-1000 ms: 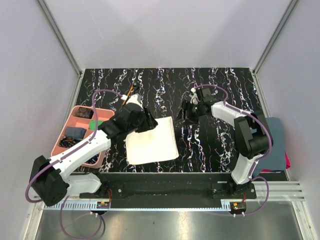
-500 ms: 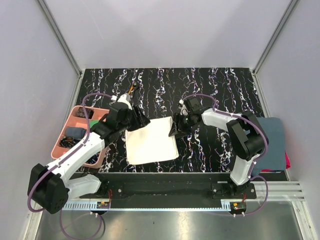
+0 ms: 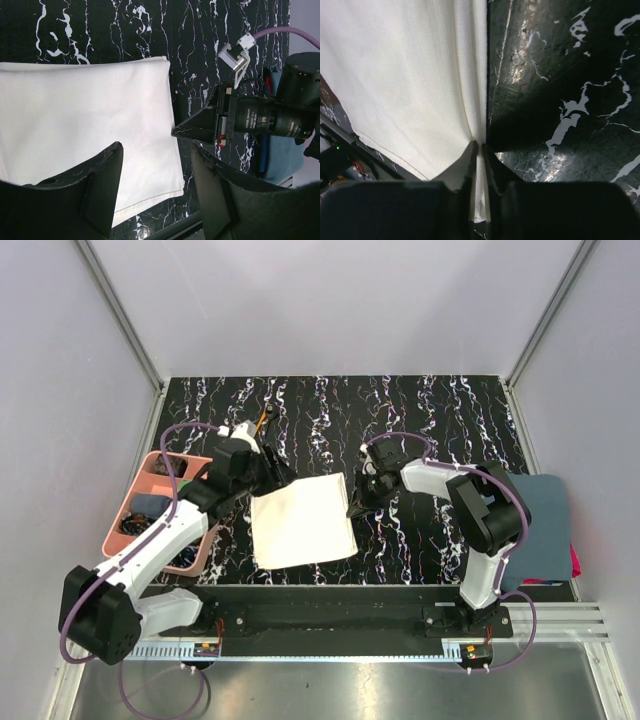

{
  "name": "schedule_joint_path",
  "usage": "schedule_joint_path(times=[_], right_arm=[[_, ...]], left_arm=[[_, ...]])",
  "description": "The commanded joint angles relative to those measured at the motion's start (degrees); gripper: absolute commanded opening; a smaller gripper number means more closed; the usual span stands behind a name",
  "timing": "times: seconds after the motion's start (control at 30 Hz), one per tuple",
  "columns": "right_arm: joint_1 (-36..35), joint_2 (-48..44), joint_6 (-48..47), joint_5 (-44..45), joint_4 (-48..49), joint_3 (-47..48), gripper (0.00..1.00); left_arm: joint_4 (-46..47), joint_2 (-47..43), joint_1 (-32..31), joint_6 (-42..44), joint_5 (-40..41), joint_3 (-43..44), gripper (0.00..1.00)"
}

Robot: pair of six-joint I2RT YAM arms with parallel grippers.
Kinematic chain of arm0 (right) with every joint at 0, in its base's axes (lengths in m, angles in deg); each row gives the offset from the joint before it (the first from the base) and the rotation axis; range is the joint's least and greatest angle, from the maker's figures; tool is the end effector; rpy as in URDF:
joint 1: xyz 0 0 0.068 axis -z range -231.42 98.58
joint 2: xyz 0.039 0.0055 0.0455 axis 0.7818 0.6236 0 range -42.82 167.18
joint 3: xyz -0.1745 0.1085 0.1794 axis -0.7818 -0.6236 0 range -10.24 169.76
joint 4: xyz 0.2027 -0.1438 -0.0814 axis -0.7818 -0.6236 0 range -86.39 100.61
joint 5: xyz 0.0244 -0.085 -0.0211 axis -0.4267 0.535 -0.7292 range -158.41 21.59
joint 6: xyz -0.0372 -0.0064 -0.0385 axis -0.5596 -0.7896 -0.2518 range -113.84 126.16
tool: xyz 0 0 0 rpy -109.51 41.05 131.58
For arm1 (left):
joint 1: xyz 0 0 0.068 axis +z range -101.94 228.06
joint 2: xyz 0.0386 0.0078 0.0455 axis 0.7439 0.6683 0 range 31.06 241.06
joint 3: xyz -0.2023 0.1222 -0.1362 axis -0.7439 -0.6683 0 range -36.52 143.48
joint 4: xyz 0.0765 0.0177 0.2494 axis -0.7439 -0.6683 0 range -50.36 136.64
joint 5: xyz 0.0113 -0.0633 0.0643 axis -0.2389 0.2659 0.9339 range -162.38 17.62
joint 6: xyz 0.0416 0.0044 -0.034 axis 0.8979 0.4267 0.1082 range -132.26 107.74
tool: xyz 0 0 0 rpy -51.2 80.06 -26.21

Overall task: Fold the napkin into a case and place the utensils inside
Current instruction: Turn over the upper triangle folded napkin at the center of the board.

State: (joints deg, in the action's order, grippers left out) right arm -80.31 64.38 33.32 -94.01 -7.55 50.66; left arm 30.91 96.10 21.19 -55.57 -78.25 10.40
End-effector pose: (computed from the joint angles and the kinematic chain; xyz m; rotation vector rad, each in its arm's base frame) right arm 0.3047 0.1857 0.1342 -0.1883 2.8271 0.8691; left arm 0.2222 -0.1167 0.2727 -0.2632 2.2585 -0.7924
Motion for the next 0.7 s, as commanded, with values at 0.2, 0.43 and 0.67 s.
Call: schedule_joint_path(times=[0.2,0.43,0.67], right_arm=[[6.7,-8.2,-3.4,11.1,-1.8,-9.0,0.00],[8.1,-12.2,-7.3,19.6,-10.1,-5.8,0.35],[-0.4,-19.5,-3.9,37.4,-23.2,5.0,0.62]], left_arm=[[4.3,2.4,0.4,0.4,-4.0,2.6,0.60],[4.4,3.0,0.4,-0.3,-3.5,1.5,0.61],[-6.6,-1.9,0.9,-4.4,14.0,2.1,0.69]])
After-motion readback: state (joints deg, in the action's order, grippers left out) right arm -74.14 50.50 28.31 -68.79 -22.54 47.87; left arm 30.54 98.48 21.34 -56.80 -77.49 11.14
